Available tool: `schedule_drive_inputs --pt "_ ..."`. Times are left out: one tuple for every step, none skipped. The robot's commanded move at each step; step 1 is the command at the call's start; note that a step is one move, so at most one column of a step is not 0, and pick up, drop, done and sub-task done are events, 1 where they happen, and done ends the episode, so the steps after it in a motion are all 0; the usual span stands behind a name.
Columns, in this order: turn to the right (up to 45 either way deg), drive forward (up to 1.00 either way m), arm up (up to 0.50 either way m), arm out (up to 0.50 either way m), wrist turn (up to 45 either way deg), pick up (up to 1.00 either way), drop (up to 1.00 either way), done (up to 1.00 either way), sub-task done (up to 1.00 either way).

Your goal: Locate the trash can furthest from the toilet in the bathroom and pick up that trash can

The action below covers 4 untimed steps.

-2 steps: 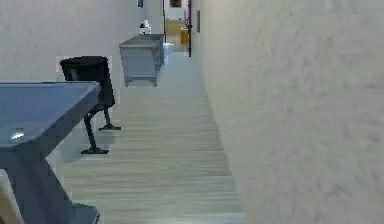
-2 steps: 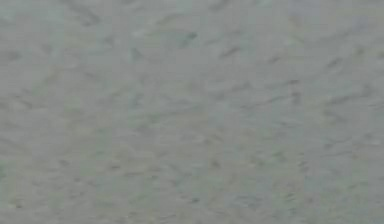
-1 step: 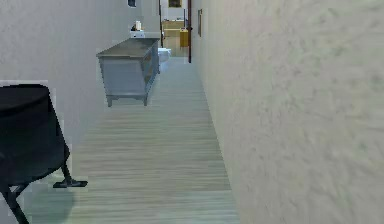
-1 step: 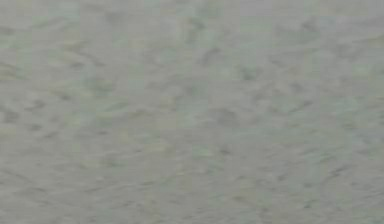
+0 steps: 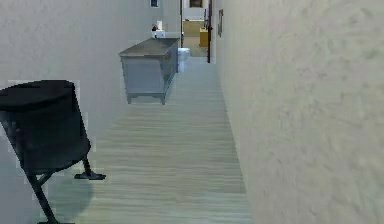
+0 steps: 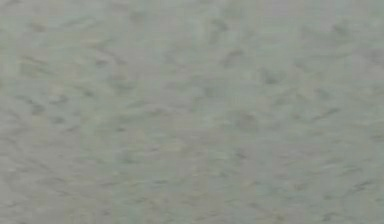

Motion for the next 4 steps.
schedule_drive_inputs --pt "0.0 0.35 0.0 0.0 0.0 0.0 0.0 0.0 0.0" --pt "-45.0 0.0 0.0 0.0 0.0 0.0 0.0 0.0 0.0" --pt "-12.0 0.0 0.0 0.0 0.0 0.0 0.0 0.0 0.0" --pt "0.0 0.25 0.0 0.0 0.0 0.0 0.0 0.0 0.0"
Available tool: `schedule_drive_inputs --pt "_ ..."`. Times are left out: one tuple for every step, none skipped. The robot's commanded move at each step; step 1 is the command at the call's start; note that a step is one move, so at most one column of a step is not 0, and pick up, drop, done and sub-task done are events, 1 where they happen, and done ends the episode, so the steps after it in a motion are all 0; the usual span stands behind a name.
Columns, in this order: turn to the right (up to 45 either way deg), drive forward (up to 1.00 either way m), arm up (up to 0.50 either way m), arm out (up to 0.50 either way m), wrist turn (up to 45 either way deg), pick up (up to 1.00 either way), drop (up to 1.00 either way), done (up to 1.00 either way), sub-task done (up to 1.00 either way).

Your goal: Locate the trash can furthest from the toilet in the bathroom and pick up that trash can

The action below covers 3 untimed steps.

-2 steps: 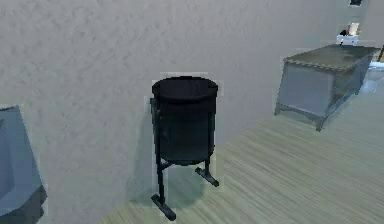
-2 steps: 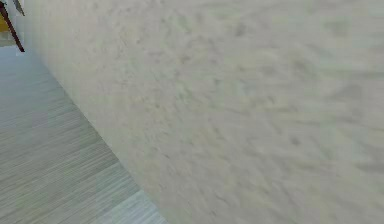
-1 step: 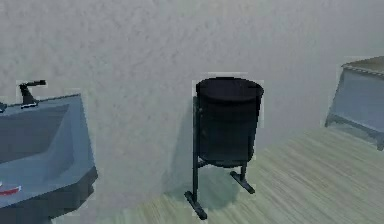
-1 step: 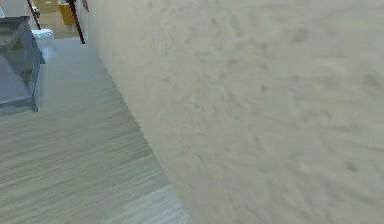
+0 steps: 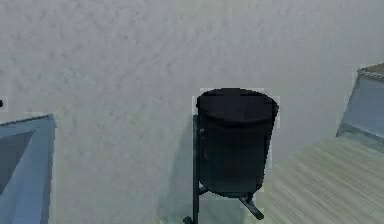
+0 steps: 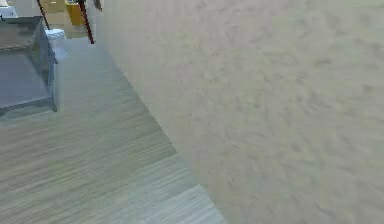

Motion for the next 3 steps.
schedule_drive_inputs --pt "45.0 0.0 0.0 0.0 0.0 0.0 0.0 0.0 0.0" --pt "15.0 0.0 0.0 0.0 0.0 0.0 0.0 0.0 0.0" --pt "0.0 1.0 0.0 0.0 0.0 0.0 0.0 0.0 0.0"
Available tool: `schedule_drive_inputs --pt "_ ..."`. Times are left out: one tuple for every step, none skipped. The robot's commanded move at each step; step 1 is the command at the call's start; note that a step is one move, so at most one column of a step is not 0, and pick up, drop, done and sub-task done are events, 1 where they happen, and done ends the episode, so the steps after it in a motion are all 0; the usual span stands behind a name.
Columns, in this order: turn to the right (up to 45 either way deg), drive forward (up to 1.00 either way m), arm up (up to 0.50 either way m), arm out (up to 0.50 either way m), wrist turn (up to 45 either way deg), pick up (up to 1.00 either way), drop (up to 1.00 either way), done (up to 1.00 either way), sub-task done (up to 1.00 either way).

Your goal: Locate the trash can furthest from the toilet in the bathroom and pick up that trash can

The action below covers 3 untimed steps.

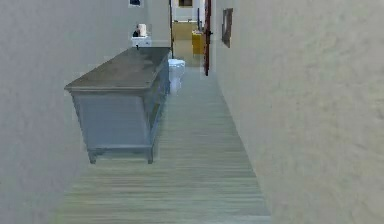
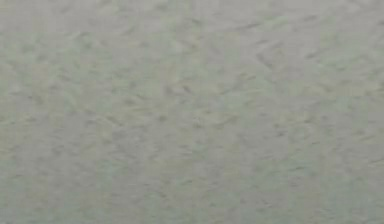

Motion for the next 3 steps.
schedule_drive_inputs --pt "0.0 1.0 0.0 0.0 0.0 0.0 0.0 0.0 0.0" --pt "0.0 1.0 0.0 0.0 0.0 0.0 0.0 0.0 0.0" --pt "3.0 0.0 0.0 0.0 0.0 0.0 0.0 0.0 0.0"
